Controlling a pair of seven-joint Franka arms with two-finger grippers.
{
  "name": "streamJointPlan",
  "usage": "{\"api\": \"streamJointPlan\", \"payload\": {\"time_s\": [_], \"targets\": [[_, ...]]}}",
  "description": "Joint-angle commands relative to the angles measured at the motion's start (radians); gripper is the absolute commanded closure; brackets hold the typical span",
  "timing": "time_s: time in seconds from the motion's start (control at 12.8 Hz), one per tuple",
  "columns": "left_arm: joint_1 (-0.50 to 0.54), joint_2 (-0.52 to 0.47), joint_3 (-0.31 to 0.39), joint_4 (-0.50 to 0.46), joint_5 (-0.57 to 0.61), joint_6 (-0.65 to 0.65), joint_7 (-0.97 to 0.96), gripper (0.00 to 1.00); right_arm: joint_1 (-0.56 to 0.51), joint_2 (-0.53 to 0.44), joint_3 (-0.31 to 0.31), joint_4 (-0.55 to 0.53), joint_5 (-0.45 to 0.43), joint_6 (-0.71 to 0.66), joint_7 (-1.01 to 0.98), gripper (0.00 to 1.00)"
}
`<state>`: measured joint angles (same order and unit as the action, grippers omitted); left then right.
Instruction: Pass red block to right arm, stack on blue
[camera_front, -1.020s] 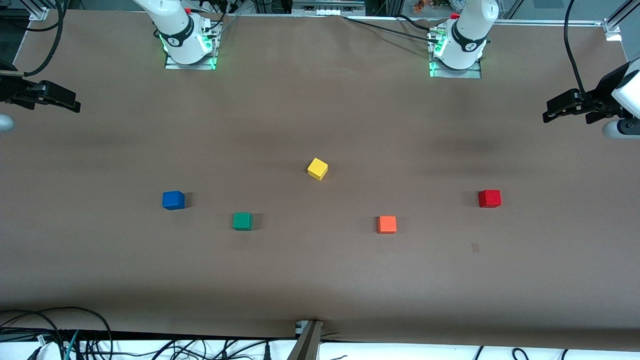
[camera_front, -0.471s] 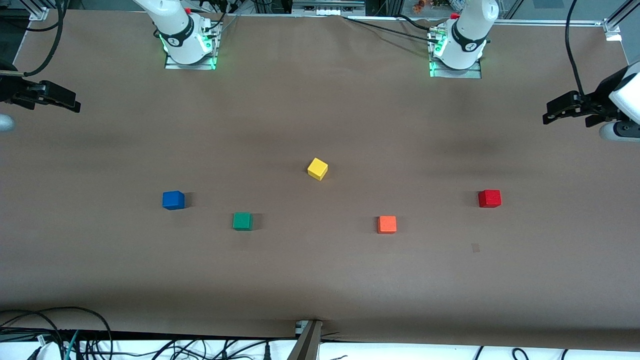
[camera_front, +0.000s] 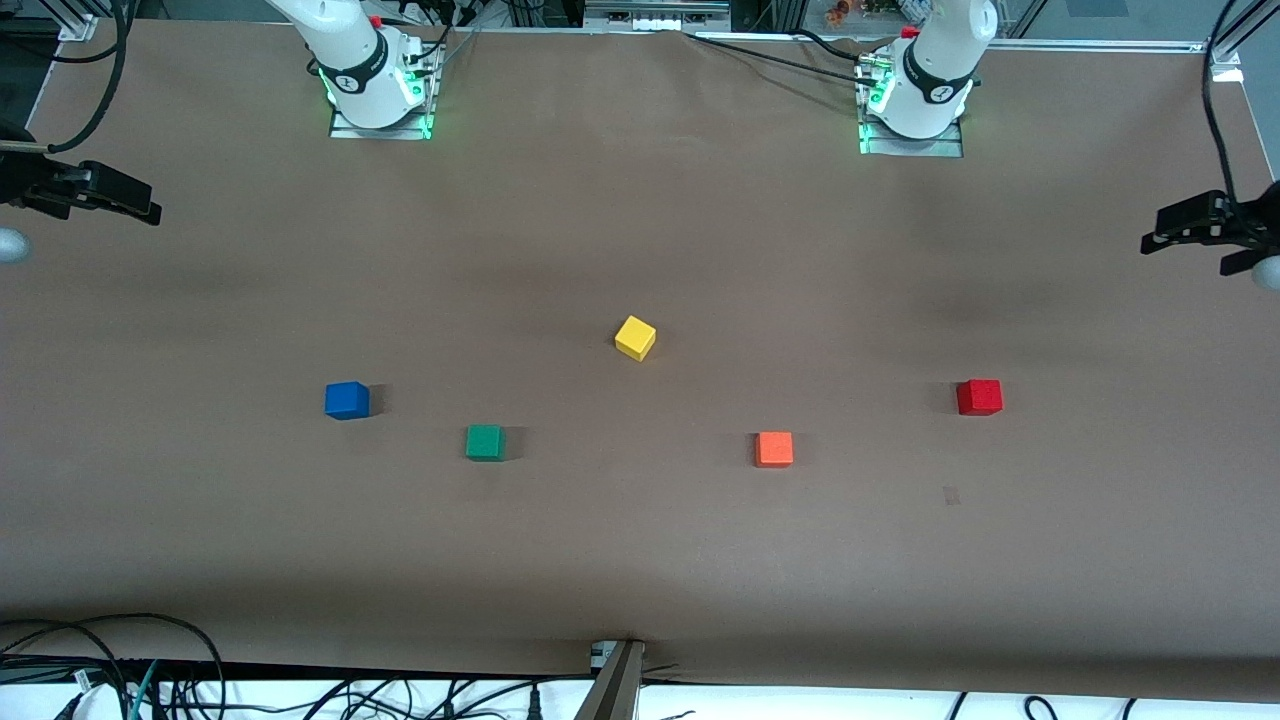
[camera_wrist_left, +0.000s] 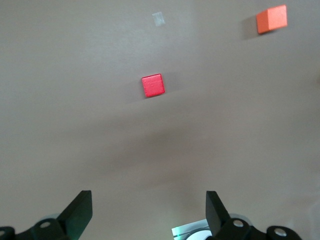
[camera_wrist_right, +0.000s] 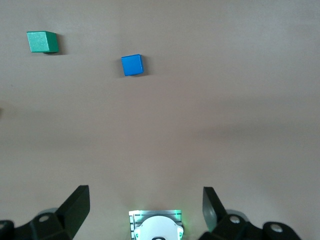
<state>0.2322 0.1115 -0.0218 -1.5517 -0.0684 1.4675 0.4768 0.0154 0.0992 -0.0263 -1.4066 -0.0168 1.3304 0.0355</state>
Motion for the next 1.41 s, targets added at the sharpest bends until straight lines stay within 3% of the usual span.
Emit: {"api": "streamJointPlan", "payload": {"time_s": [0.0, 0.16, 0.39, 0.86, 1.33], "targets": [[0.077, 0.055, -0.007, 0.008, -0.059, 0.008, 0.229, 0.0, -0.006, -0.001, 0.006, 0.005, -0.012, 0.003, -0.008, 0.0], [0.166, 0.147, -0.006, 0.051, -0.14, 0.005, 0.421, 0.0, -0.006, -0.001, 0.008, 0.005, -0.012, 0.003, -0.008, 0.0], [0.211, 0.253, -0.006, 0.113, -0.152, 0.005, 0.612, 0.0, -0.006, -0.003, 0.008, 0.005, -0.014, 0.003, -0.006, 0.0], [0.283, 0.396, -0.006, 0.117, -0.255, 0.034, 0.888, 0.0, -0.006, -0.001, 0.008, 0.005, -0.012, 0.003, -0.006, 0.0], [0.337, 0.595, -0.006, 0.113, -0.454, 0.105, 1.276, 0.0, -0.008, -0.001, 0.006, 0.005, -0.012, 0.003, -0.008, 0.0]]}}
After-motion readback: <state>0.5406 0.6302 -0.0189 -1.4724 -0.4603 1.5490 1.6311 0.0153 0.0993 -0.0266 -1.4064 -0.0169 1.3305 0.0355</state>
